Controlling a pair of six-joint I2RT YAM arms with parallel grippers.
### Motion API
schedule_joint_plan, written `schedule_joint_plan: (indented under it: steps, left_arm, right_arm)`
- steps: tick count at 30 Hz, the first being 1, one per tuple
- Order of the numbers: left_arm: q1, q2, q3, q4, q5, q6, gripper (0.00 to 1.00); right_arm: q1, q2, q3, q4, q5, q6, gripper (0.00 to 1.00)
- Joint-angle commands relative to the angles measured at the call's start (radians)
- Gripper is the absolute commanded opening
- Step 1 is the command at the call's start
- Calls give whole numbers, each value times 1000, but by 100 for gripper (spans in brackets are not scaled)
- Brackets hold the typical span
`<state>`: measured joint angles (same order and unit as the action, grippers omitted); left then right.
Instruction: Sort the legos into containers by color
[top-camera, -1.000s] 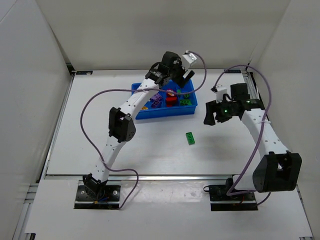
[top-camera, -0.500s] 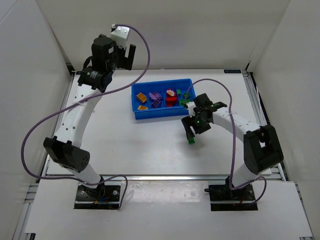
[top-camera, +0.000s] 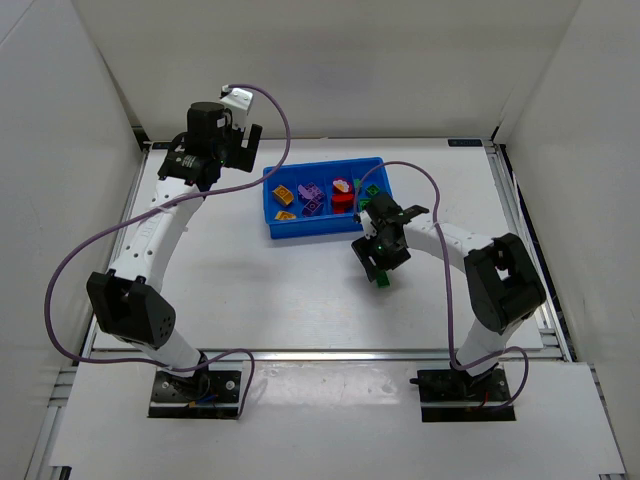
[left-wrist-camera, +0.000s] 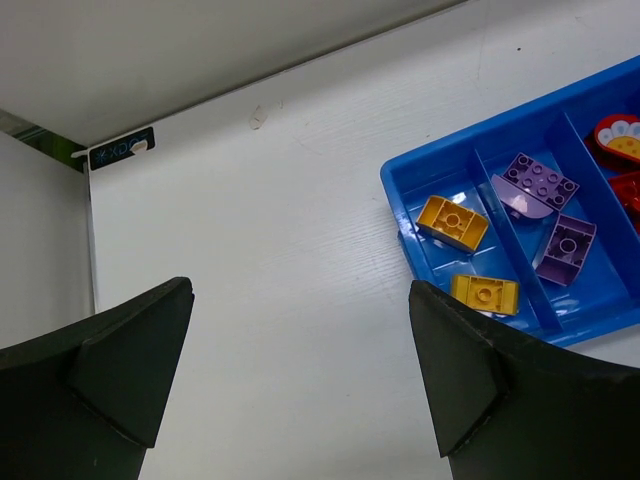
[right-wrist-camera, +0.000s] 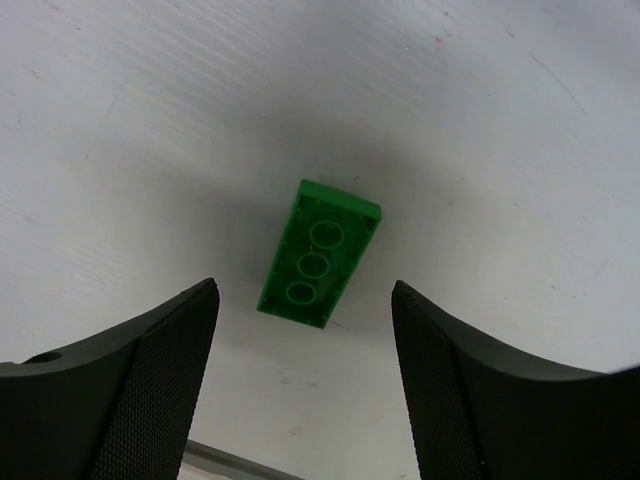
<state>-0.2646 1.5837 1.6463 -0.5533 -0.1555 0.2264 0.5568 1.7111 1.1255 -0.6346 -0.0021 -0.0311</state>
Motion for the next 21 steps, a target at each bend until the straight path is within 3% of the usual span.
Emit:
schedule_joint_plan:
  steps: [1, 10, 13, 17, 19, 21]
  left_arm:
    - [5, -65, -5, 10, 22, -7, 99]
    - [21, -63, -20, 12, 33, -7, 99]
    - [21, -67, -28, 15, 36, -7, 100]
    - [19, -71, -46, 21, 37, -7, 100]
    - [21, -82, -62, 33, 42, -4, 99]
    - [21, -94, -86, 46, 56, -4, 99]
  right_arm:
    - [12, 25, 36, 24, 34, 23, 74]
    - [26, 87, 37, 38, 63, 28, 72]
    - [25, 97, 36, 41, 60, 28, 61]
    - [22, 81, 37, 44, 31, 17, 27]
    - [22, 21, 31, 50, -24, 8, 18]
    - [43, -51, 43, 40, -41, -9, 15]
